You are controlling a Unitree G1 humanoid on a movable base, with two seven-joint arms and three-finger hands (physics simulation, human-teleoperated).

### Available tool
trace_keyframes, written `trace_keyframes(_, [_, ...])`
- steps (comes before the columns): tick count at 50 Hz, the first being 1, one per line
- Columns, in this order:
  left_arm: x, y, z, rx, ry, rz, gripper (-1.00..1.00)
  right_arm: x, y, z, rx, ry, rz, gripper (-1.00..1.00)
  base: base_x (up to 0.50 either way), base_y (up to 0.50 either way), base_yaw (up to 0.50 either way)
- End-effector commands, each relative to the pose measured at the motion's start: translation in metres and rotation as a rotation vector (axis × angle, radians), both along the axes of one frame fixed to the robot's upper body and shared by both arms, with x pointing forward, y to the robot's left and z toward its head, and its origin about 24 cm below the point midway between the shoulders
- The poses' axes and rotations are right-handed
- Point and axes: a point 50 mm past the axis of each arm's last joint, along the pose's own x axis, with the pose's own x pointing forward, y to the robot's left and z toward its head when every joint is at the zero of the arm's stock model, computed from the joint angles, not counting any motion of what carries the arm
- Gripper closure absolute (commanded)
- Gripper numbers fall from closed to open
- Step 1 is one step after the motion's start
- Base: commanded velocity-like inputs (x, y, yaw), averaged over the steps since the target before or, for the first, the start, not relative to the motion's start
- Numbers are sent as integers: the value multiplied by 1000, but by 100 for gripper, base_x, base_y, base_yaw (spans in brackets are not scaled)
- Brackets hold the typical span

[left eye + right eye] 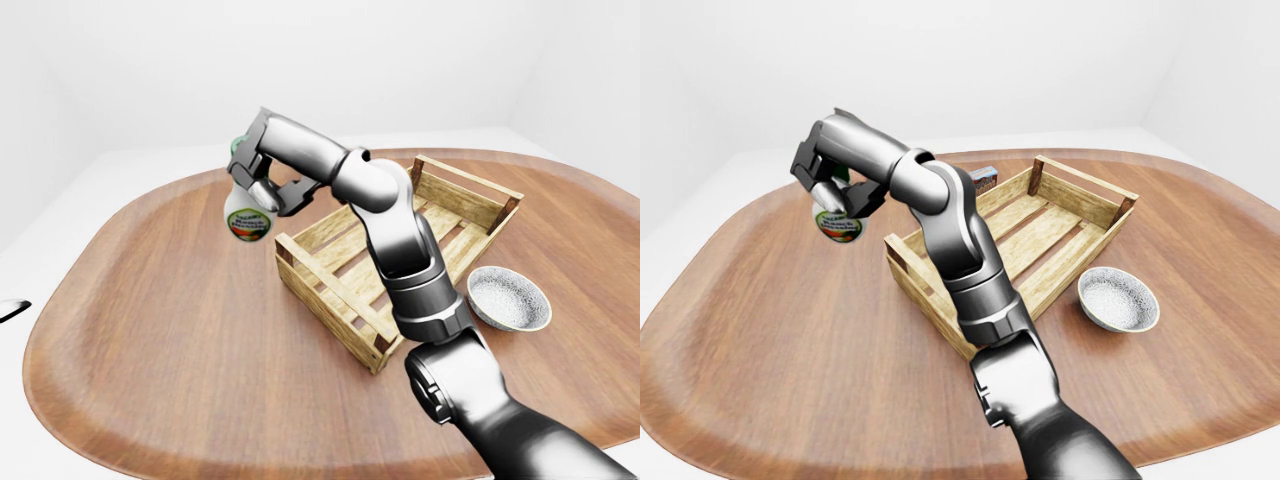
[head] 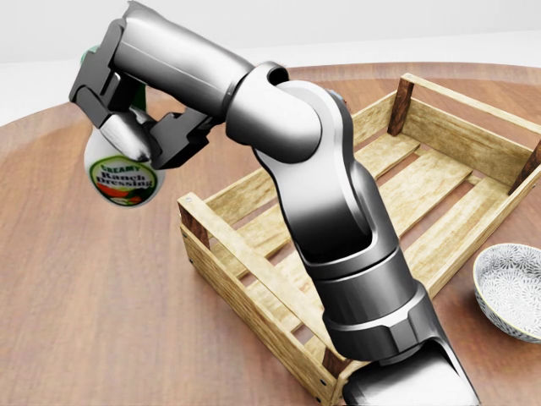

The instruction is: Pick up the salad dressing and put it in the tray.

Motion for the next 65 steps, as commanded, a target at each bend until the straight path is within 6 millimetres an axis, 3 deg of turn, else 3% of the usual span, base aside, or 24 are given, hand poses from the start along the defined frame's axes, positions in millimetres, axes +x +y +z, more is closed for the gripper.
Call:
trace_keyframes(1, [1, -1, 0, 1, 2, -2, -100, 5, -36, 26, 5, -100, -98, 100, 0, 0, 0])
trace_keyframes(9, [1, -1, 0, 1, 1, -2, -100, 8, -61, 20, -2, -111, -172, 100, 0, 0, 0])
trace_keyframes(24, [2, -3, -2, 4, 10, -6, -100, 14, -117, -14, -49, -53, -352, 100, 0, 0, 0])
trace_keyframes(30, [4, -4, -2, 5, 12, -7, -100, 19, -142, -41, -34, 53, -409, 100, 0, 0, 0])
trace_keyframes(40, [4, -2, -3, 5, 19, -4, -100, 41, -182, -111, 1, 330, -566, 100, 0, 0, 0])
trace_keyframes(48, [5, -3, -4, 6, 23, -6, -100, 50, -197, -120, 51, 356, -665, 100, 0, 0, 0])
trace_keyframes(57, [4, -1, -4, 1, 24, -2, -100, 62, -227, -163, 70, 458, -917, 100, 0, 0, 0])
trace_keyframes(65, [6, -2, -5, 1, 30, -7, -100, 68, -231, -164, 132, 414, -954, 100, 0, 0, 0])
